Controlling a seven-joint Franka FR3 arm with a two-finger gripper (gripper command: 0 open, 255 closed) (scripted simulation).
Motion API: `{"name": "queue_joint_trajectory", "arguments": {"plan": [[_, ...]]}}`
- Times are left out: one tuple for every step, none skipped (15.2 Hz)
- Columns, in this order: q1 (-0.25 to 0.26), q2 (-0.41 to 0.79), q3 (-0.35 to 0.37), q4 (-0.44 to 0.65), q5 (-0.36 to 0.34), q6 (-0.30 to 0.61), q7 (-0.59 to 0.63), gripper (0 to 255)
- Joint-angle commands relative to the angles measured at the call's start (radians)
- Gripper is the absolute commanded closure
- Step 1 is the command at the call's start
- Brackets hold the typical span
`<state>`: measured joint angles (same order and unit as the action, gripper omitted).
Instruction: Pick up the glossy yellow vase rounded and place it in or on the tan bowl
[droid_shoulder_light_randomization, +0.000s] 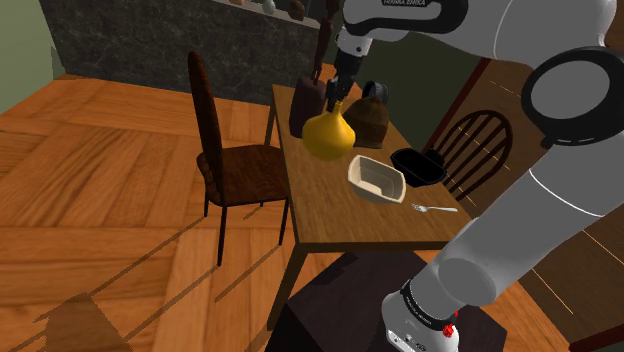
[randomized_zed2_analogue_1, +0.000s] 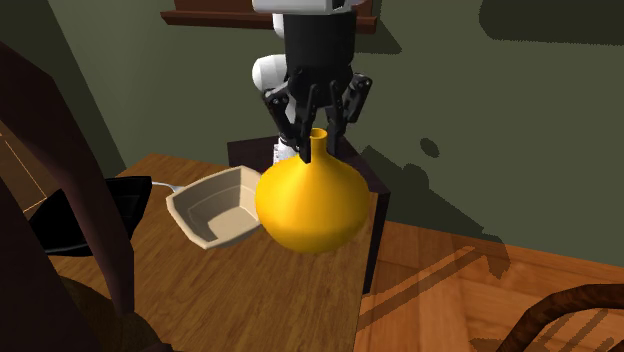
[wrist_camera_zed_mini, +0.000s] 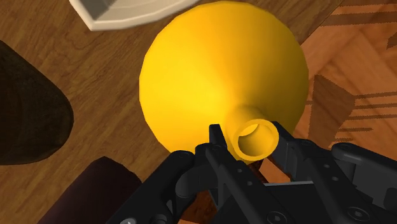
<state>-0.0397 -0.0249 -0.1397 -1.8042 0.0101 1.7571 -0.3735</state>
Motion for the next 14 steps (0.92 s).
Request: {"name": "queue_joint_trajectory", "arguments": {"plan": [[0.0,-0.002,0.0,0.028,0.0,-0.029,0.0,255],[0.0,-0.001,0.0,0.042,0.0,-0.042,0.0,255],[0.0,0.0,0.0,0.057,0.0,-0.056,0.0,255],[0.0,0.001,0.0,0.071,0.0,-0.07,0.0,255],[0.0,0.002,-0.001,0.086,0.0,-0.083,0.0,255],[0.0,0.003,-0.001,0.094,0.0,-0.09,0.0,255],[-0.008,-0.021,-0.008,0.077,-0.004,-0.097,-0.015,255],[-0.016,-0.044,-0.016,0.062,-0.008,-0.105,-0.029,255],[-0.023,-0.067,-0.024,0.048,-0.013,-0.114,-0.044,255],[-0.031,-0.089,-0.033,0.035,-0.018,-0.123,-0.059,255],[-0.038,-0.11,-0.041,0.024,-0.023,-0.133,-0.075,255],[-0.046,-0.131,-0.05,0.014,-0.028,-0.143,-0.09,255],[-0.054,-0.15,-0.059,0.006,-0.034,-0.154,-0.106,255],[-0.061,-0.169,-0.068,-0.002,-0.039,-0.164,-0.122,255]]}}
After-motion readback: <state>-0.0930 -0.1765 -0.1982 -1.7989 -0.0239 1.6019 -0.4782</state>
